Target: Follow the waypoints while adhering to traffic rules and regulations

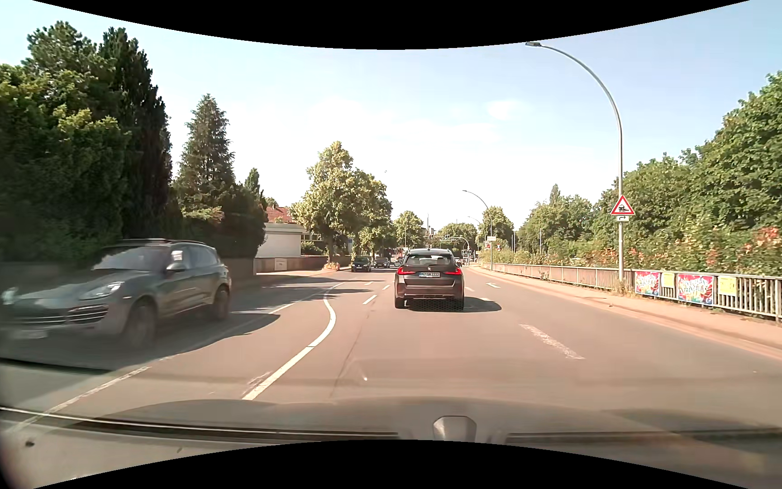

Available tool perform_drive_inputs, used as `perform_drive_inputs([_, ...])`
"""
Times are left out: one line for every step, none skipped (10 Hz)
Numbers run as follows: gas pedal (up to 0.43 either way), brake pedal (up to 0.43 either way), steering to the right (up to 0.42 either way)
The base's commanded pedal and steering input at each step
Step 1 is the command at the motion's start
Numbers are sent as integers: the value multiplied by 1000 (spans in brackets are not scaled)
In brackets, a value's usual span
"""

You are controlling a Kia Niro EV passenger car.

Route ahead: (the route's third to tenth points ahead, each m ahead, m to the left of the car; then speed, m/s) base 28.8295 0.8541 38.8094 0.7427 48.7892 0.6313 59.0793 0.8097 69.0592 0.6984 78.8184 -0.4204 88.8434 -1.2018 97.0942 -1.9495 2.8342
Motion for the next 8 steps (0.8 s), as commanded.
perform_drive_inputs([0,6,4])
perform_drive_inputs([0,6,4])
perform_drive_inputs([0,6,4])
perform_drive_inputs([0,6,4])
perform_drive_inputs([0,6,4])
perform_drive_inputs([0,6,4])
perform_drive_inputs([0,6,4])
perform_drive_inputs([0,6,4])
